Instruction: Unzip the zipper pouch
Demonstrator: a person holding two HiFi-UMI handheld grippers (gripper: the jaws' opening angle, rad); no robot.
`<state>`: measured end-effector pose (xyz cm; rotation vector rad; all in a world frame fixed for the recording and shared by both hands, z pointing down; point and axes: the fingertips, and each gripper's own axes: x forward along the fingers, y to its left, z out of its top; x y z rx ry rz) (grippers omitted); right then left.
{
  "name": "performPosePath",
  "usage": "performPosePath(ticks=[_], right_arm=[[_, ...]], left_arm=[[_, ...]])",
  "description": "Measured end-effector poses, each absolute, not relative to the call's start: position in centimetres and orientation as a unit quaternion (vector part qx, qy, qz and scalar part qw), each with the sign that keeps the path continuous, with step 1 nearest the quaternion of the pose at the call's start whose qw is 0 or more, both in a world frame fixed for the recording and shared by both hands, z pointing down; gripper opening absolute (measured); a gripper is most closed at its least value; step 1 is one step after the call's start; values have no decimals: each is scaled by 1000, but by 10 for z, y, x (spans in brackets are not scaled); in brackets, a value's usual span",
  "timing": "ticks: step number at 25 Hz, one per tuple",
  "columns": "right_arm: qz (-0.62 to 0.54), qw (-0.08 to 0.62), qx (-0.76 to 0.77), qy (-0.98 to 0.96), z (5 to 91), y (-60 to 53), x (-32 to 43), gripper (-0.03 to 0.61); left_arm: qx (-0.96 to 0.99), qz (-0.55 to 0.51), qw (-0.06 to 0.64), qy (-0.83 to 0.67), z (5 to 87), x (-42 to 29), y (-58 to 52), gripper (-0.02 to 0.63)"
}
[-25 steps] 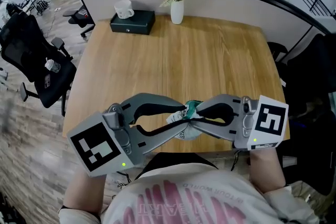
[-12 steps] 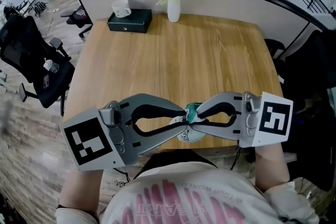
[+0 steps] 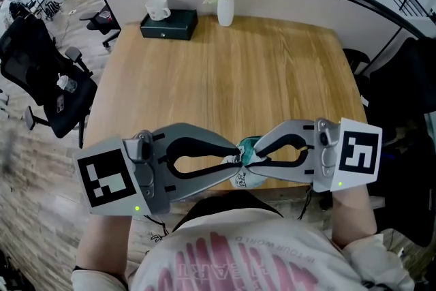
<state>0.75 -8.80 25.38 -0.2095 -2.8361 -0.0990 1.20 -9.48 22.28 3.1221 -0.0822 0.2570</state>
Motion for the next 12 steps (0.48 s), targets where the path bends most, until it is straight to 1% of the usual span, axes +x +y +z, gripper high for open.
performPosePath(ticks=[12], right_arm=[[-32, 148, -92, -984, 256, -85, 9, 5]], left_arm=[[997, 70, 24, -5, 224, 11, -93, 58]])
